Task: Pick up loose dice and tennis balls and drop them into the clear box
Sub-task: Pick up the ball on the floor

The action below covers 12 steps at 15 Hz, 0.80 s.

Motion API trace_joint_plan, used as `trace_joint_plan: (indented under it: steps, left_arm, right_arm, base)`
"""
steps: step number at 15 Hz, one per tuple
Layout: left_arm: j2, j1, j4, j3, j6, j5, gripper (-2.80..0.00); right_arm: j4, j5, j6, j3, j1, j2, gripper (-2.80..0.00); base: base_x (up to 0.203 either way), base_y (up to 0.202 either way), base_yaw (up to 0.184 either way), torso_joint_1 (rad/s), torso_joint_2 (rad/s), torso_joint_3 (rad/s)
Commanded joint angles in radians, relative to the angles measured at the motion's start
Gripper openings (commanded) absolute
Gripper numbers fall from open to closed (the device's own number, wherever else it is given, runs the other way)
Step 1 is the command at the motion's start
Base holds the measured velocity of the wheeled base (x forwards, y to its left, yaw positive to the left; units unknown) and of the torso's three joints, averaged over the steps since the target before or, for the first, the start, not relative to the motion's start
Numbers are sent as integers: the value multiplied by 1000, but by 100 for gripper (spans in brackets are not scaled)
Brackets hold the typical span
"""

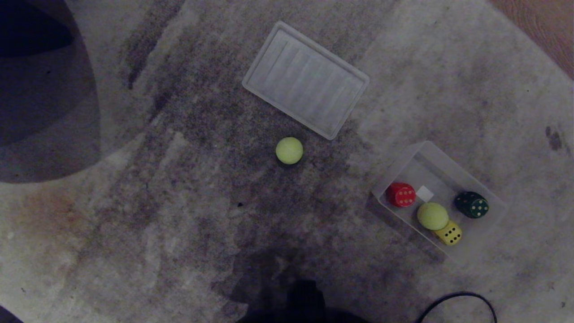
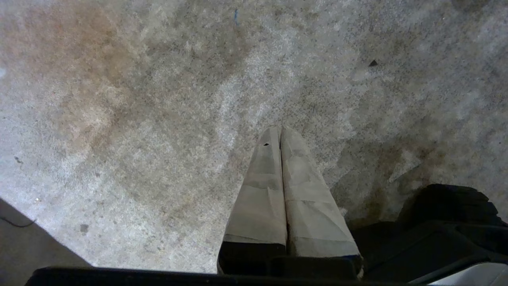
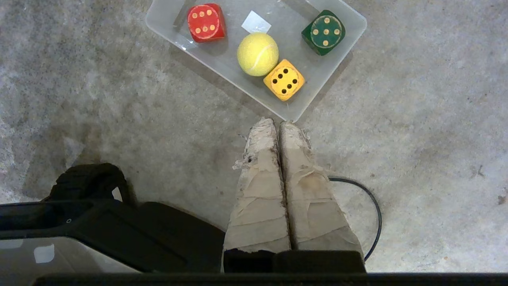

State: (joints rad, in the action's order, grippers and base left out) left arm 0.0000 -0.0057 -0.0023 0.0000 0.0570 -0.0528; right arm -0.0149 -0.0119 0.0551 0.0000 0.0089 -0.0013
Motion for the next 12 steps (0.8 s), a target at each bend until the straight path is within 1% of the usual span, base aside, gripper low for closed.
trace_joint_plan:
  steps: [1, 3, 5, 12]
  left_arm:
    - [2, 0, -1, 2, 0, 1, -280]
    - [2, 0, 1, 2, 1, -1, -280]
    - [2, 0, 1, 2, 3, -1, -280]
    - [2, 0, 2, 2, -3, 2, -280]
  right_arm:
    - [0, 0, -1, 3, 0, 3, -280]
    - [0, 1, -1, 3, 0, 3, -280]
    - [0, 1, -1, 3, 0, 3, -280]
    - [0, 1, -1, 3, 0, 3, -280]
  base:
    - [0, 0, 0, 0, 0, 0]
    - [0, 0, 0, 0, 0, 0]
    - [3, 74, -7, 1, 1, 1]
    - [0, 178, -2, 2, 3, 3]
